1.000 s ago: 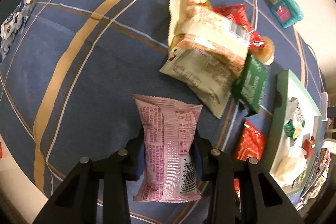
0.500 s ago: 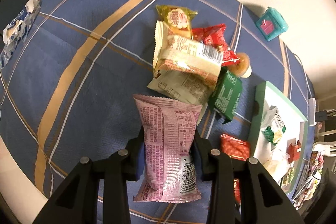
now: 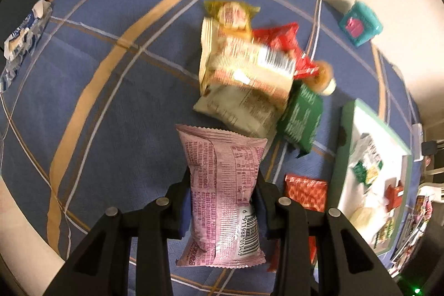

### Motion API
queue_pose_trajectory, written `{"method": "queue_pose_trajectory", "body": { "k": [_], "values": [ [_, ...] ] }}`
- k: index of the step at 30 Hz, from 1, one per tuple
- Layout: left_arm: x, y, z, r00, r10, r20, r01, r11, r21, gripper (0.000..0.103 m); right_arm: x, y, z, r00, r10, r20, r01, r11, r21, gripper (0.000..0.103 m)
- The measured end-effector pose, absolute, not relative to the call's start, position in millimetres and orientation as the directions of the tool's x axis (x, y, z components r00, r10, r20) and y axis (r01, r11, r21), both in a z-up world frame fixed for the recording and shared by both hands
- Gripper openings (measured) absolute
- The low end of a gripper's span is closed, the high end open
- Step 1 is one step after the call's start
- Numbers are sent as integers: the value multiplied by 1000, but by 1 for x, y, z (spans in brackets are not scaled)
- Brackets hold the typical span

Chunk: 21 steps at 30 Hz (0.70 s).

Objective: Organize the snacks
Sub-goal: 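Lift the pink bar pack with the left tool while the right tool lifts the red cake pack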

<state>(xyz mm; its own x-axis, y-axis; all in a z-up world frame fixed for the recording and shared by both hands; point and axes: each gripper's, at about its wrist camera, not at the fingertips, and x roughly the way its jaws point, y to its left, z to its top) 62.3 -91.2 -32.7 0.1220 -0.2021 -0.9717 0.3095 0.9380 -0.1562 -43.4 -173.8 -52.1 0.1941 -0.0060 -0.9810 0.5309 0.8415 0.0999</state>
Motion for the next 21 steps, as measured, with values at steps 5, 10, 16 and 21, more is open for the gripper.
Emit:
{"method": "queue_pose_trajectory", "body": {
  "k": [5,10,16,21],
  "values": [
    [64,-95,-57,65,-164,-984,305,942,-137,39,-42,-167,-57,193,-17,-981,519,851,87,46],
    [69,-90,-61,59,-162,-985,287,948,-139,39,-25,-149,-69,185,-7,-983,517,851,91,50],
    [78,-81,-64,59,-160,-985,262,955,-139,39,-12,-150,-87,187,-10,-982,529,844,92,58],
    [80,-75,-70,38,-166,-985,260,954,-151,39,-2,-144,-93,219,75,-973,510,842,179,58]
  ]
}}
